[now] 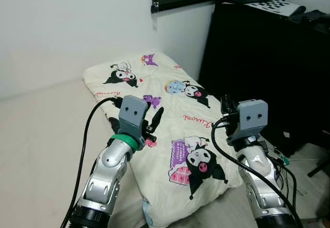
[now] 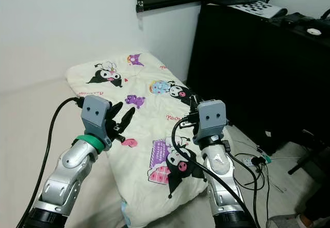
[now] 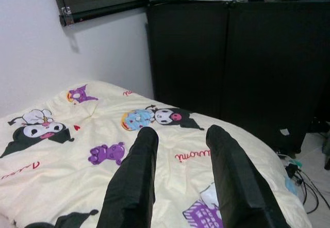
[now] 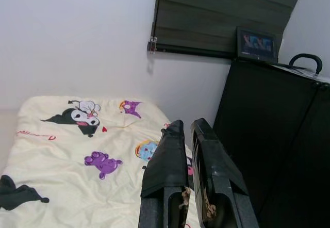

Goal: Clean up the room

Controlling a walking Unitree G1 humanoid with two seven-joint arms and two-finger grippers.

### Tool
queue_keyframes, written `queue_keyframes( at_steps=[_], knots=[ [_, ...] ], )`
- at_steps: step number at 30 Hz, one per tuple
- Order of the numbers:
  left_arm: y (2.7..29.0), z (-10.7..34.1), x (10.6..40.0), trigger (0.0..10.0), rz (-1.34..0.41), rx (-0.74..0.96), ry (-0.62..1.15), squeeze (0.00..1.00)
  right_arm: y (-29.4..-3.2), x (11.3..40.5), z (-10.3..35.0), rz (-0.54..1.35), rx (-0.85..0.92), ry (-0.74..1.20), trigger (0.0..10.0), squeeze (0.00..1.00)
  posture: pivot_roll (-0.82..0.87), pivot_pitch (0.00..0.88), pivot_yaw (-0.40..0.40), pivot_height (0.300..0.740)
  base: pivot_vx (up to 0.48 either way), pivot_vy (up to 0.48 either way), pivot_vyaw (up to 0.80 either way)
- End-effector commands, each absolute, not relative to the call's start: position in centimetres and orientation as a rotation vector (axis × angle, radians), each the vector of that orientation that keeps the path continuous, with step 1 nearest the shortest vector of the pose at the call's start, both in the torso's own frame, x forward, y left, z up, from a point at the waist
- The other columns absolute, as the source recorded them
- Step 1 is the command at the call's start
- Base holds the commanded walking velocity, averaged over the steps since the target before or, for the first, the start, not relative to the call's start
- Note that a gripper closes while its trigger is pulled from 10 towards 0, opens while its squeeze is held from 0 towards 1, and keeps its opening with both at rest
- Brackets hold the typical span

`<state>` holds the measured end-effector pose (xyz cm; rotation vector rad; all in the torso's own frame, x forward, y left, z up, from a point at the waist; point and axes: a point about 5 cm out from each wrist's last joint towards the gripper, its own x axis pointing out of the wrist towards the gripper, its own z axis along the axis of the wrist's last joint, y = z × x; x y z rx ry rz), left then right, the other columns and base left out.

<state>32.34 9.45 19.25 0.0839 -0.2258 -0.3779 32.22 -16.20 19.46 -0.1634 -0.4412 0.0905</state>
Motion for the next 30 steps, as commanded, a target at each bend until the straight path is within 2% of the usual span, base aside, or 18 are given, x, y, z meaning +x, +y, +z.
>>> queue_keyframes(
  at_steps=[1,30],
  knots=[
    [9.46,18.51,32.24,10.0,-0.380,0.090,-0.202,0.00,-16.25,32.10,18.79,0.090,-0.171,-0.423,10.0,0.00,-0.14,0.057,0.051,0.739,-0.296,0.000,0.00],
    [9.39,18.53,32.23,10.0,-0.388,0.095,-0.200,0.00,-16.21,32.13,18.79,0.086,-0.163,-0.427,10.0,0.00,-0.14,0.052,0.059,0.739,-0.339,0.000,0.00]
  ],
)
